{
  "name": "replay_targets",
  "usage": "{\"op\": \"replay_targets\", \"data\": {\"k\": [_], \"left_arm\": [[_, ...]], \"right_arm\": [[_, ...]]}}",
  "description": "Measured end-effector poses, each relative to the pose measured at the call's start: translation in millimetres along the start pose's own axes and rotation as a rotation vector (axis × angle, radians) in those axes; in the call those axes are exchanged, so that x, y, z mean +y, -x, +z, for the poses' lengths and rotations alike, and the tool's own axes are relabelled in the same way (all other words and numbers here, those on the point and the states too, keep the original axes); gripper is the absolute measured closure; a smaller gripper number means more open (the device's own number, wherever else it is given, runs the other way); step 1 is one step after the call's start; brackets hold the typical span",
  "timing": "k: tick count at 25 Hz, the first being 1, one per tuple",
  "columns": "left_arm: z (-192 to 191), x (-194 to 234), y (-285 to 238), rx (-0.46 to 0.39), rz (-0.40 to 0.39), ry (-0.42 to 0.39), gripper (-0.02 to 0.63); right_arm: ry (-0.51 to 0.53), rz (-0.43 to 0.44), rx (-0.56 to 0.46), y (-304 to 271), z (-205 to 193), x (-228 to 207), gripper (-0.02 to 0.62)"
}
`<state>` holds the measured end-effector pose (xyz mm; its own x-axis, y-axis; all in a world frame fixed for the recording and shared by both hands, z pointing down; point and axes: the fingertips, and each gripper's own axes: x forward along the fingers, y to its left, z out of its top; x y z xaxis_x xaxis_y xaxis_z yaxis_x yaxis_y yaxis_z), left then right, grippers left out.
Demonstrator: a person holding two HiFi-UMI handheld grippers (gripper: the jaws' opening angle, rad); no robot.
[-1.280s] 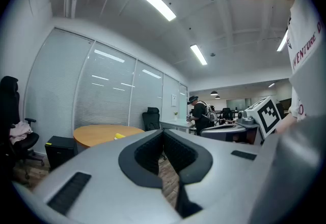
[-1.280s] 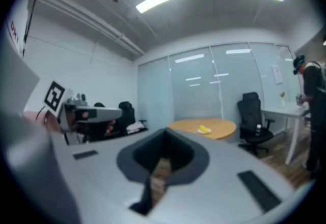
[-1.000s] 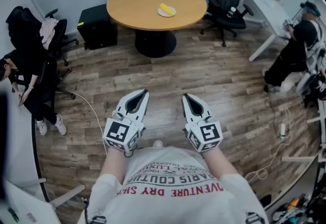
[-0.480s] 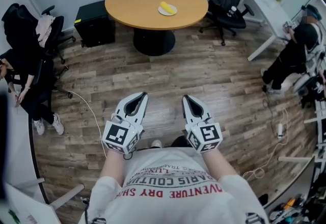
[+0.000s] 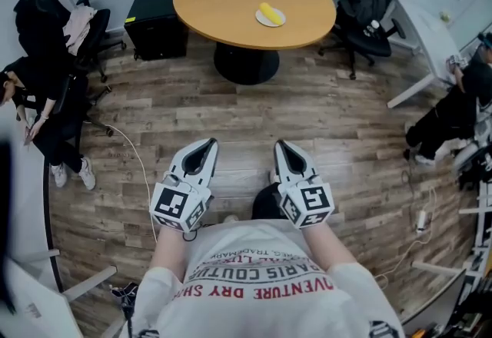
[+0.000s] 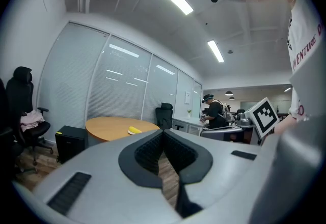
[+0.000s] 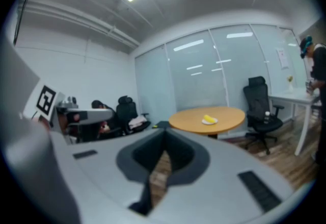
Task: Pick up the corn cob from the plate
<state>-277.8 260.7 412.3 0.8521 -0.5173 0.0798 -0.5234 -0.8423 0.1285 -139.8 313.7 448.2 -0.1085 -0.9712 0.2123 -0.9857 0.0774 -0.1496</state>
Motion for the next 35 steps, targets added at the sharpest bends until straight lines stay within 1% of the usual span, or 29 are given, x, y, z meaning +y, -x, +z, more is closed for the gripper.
{"op": "replay_targets", "data": {"k": [2, 6, 13, 18, 21, 24, 28, 32, 35], "left_arm": [[1, 4, -19, 0.004, 0.025, -0.009, 0.571], [13, 11, -71, -0.008, 0.078, -0.026, 0.571], [32, 16, -179, -0.018, 0.164, -0.045, 0.571], [40, 14, -253, -0.026, 0.203, -0.039, 0.571], [42, 13, -284, -0.025, 0.208, -0.024, 0.571], [38, 12, -313, 0.002, 0.196, -0.019, 0.571], [32, 20, -346, 0.023, 0.186, -0.008, 0.571], [30, 40, -374, 0.025, 0.165, -0.012, 0.571], [32, 69, -397, 0.018, 0.155, -0.003, 0.571]], "right_arm": [[0.004, 0.025, -0.001, -15, 6, -17, 0.566], [0.005, 0.070, -0.013, -49, 25, -66, 0.565], [0.026, 0.137, -0.031, -104, 70, -165, 0.566], [0.057, 0.167, -0.014, -133, 88, -230, 0.566], [0.057, 0.189, 0.011, -148, 92, -252, 0.566], [0.048, 0.204, 0.032, -162, 94, -270, 0.565], [0.044, 0.206, 0.051, -186, 94, -291, 0.566], [0.042, 0.195, 0.061, -219, 94, -305, 0.565], [0.044, 0.175, 0.065, -253, 98, -314, 0.565]]}}
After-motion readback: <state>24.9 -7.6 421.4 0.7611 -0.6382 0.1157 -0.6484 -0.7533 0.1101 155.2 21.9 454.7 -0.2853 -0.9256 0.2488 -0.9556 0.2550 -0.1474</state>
